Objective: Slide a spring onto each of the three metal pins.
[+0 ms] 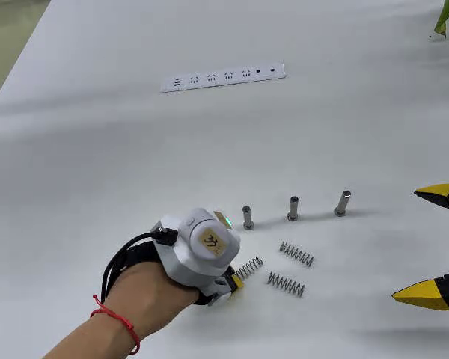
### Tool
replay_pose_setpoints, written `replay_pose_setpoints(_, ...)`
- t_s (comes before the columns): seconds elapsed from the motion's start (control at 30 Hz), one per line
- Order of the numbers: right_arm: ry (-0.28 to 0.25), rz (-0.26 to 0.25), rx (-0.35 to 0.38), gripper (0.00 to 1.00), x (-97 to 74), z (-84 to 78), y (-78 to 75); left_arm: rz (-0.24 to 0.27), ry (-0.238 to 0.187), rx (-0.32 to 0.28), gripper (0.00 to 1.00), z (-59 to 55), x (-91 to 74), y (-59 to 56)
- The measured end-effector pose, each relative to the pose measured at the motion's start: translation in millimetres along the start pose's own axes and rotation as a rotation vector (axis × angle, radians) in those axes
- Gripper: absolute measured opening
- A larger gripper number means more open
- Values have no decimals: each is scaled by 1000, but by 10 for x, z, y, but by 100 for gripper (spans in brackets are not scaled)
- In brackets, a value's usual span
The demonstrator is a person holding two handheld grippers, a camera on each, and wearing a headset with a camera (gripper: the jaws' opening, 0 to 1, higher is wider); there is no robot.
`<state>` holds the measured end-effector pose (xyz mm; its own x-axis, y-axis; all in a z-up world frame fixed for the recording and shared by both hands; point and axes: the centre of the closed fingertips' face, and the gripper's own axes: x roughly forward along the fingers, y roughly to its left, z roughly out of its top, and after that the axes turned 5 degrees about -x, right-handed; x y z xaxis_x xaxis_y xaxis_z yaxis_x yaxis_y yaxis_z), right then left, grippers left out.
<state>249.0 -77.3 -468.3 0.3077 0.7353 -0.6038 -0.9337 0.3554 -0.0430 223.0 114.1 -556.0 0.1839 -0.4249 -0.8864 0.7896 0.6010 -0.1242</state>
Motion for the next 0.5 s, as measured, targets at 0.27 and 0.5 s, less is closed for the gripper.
replay_pose_setpoints(0.27, -2, 4, 4, 93, 14, 1, 29, -3, 1, -7, 11, -8, 0, 1)
replay_pose_setpoints(0.5, -6, 5, 4, 93, 30, 10, 40, -7, -7, -26, 11, -15, -6, -4)
